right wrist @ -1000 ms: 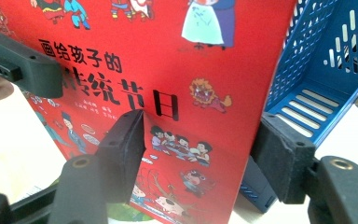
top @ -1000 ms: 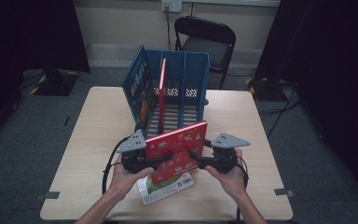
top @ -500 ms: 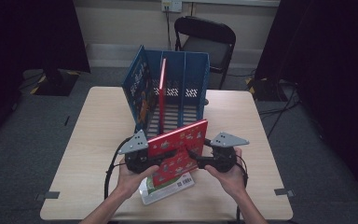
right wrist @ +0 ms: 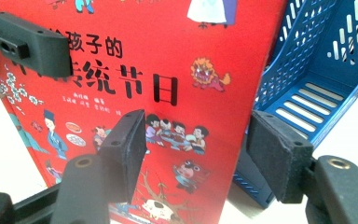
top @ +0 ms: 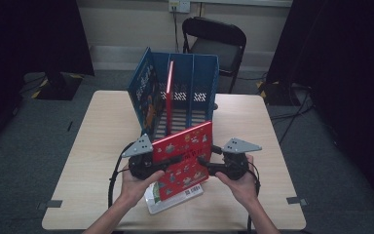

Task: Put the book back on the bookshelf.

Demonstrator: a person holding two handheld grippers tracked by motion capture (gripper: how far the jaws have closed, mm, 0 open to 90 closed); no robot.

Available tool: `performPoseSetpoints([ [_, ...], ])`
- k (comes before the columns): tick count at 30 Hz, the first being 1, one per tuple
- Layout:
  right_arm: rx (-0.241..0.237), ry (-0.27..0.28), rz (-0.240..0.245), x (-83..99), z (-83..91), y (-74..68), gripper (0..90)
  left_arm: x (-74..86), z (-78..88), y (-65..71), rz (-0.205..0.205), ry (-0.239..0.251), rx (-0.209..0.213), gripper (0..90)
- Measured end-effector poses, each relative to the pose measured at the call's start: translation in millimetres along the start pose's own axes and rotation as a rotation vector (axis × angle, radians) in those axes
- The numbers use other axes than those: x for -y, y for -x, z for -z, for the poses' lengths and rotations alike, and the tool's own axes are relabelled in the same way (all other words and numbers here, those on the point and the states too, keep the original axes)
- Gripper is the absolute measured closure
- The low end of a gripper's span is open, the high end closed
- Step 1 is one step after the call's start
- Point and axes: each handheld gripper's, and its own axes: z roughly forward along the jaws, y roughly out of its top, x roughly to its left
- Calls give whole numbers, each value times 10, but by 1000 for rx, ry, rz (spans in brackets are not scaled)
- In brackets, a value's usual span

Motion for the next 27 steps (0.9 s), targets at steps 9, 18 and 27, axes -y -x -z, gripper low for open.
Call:
performPoseSetpoints([
  [9, 1, -4, 10, -16, -45, -37, 363, 21, 10, 13, 4, 18, -32, 798],
  [18, 45, 2, 51, -89, -185, -142, 364, 68, 123, 52, -75, 34, -89, 795],
  [27, 3, 9, 39, -79, -160, -176, 319, 93, 354, 98, -52, 44, -25, 686],
])
